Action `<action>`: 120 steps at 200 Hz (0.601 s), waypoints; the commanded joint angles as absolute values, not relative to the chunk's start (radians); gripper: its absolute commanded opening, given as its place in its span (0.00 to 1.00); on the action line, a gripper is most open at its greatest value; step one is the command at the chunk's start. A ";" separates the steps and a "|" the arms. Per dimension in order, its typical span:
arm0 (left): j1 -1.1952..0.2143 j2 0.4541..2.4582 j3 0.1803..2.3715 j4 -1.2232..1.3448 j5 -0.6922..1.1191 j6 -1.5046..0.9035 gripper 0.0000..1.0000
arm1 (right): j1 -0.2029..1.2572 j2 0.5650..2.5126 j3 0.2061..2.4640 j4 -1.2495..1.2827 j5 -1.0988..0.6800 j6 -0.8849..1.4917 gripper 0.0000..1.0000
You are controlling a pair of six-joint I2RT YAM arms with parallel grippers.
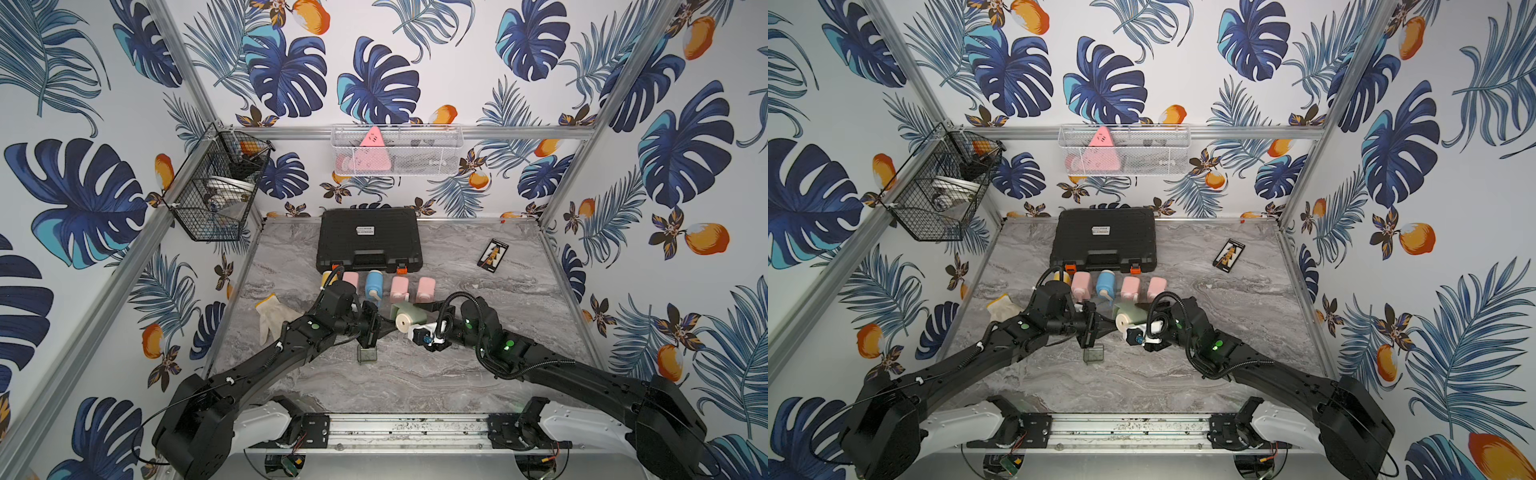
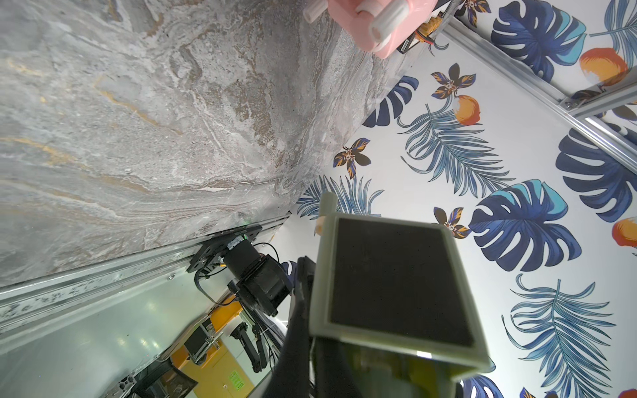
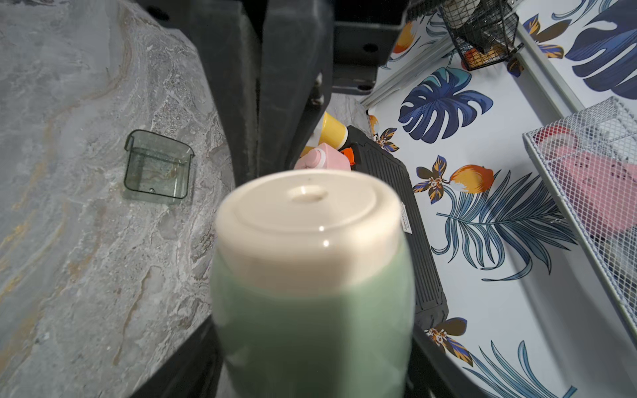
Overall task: Put the tray back into the pencil sharpener
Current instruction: Pick up the pencil sharpener from the center of the board.
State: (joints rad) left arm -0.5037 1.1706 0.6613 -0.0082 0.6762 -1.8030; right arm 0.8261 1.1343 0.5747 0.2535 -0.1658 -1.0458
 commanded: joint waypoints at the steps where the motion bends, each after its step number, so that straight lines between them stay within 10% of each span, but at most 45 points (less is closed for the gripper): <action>1: -0.502 1.161 0.656 0.032 0.693 -1.805 0.00 | 0.835 1.149 0.577 0.336 -0.217 -1.054 0.71; 77: -0.500 1.151 0.643 0.079 0.684 -1.836 0.00 | 0.839 1.167 0.586 0.318 -0.212 -1.053 0.55; 120: -0.501 1.130 0.613 0.091 0.650 -1.829 0.33 | 0.839 1.177 0.607 0.263 -0.219 -1.035 0.48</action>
State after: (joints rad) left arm -0.5018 1.1450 0.6258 0.0338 0.6674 -1.8313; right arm 0.8368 1.1717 0.5953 0.2832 -0.1890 -1.0538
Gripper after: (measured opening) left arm 0.275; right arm 0.608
